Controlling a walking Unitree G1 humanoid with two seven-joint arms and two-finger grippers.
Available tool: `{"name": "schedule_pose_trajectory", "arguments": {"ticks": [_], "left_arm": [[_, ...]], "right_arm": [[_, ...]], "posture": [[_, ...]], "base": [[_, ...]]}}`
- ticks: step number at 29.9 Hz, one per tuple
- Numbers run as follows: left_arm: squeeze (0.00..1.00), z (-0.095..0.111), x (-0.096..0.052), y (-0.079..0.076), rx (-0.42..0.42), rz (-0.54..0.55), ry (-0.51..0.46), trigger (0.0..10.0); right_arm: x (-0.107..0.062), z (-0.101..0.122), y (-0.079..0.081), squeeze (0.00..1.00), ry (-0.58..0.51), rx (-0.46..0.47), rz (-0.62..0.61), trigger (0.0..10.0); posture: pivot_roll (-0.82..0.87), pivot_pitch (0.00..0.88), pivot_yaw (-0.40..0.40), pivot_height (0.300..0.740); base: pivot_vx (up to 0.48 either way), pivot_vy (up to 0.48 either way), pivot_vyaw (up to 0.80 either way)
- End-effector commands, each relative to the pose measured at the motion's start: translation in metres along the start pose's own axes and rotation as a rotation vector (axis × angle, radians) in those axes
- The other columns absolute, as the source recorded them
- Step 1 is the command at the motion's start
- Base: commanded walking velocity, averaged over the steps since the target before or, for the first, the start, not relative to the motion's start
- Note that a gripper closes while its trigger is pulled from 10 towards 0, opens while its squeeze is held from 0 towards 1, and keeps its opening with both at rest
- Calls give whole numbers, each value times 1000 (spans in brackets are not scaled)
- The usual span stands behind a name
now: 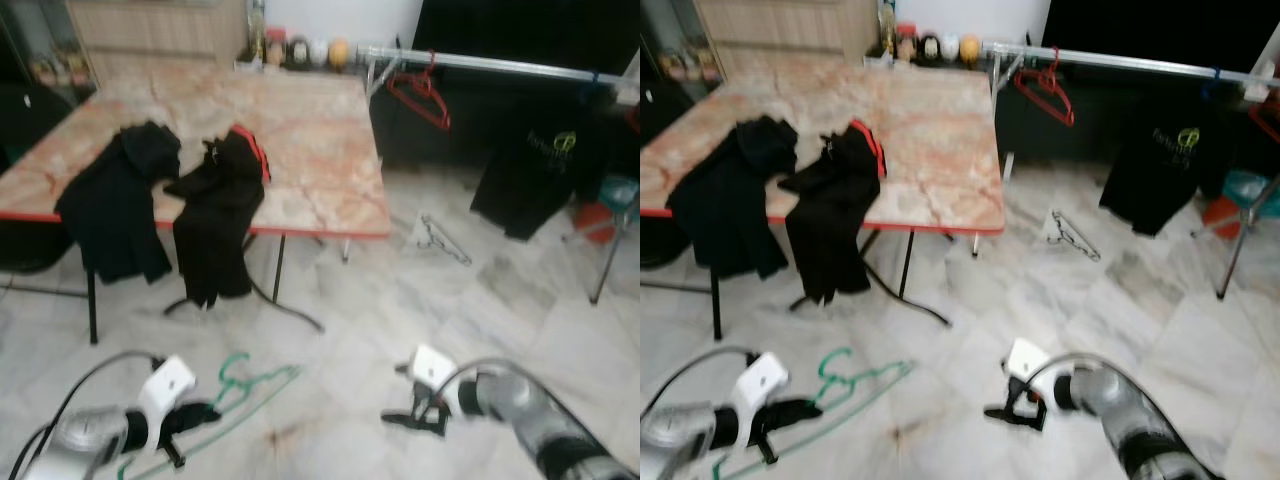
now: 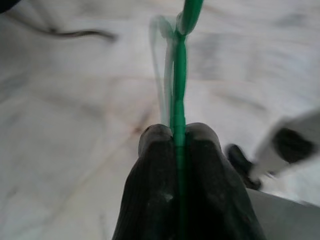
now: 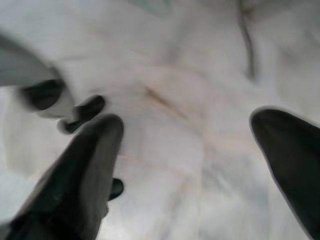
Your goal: Hang hanger
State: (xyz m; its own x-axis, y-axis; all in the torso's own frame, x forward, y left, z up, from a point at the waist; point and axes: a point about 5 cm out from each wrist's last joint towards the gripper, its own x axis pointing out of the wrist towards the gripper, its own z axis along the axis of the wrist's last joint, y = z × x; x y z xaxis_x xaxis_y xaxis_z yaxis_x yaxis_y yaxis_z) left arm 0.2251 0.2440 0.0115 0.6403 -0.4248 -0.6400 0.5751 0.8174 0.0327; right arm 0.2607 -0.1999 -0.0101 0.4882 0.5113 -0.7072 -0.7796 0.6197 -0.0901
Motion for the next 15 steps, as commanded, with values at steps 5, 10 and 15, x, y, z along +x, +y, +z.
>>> {"name": "schedule_pose_trajectory", "arguments": {"ticks": [5, 10, 15], "left_arm": [[0, -52, -2, 10, -251, 382, 84, 10000], [0, -88, -2, -12, -403, 500, 153, 10000], [0, -109, -2, -28, -506, 547, 219, 10000]], "right_arm": [[3, -41, 13, 0, 39, 406, -372, 10000], [4, -76, 46, 0, 117, 694, -524, 10000], [2, -98, 72, 0, 204, 882, -635, 10000]], "posture": [[63, 0, -72, 736], [58, 0, -66, 736], [59, 0, -58, 736]], "base": [[0, 0, 0], [0, 0, 0], [0, 0, 0]]}}
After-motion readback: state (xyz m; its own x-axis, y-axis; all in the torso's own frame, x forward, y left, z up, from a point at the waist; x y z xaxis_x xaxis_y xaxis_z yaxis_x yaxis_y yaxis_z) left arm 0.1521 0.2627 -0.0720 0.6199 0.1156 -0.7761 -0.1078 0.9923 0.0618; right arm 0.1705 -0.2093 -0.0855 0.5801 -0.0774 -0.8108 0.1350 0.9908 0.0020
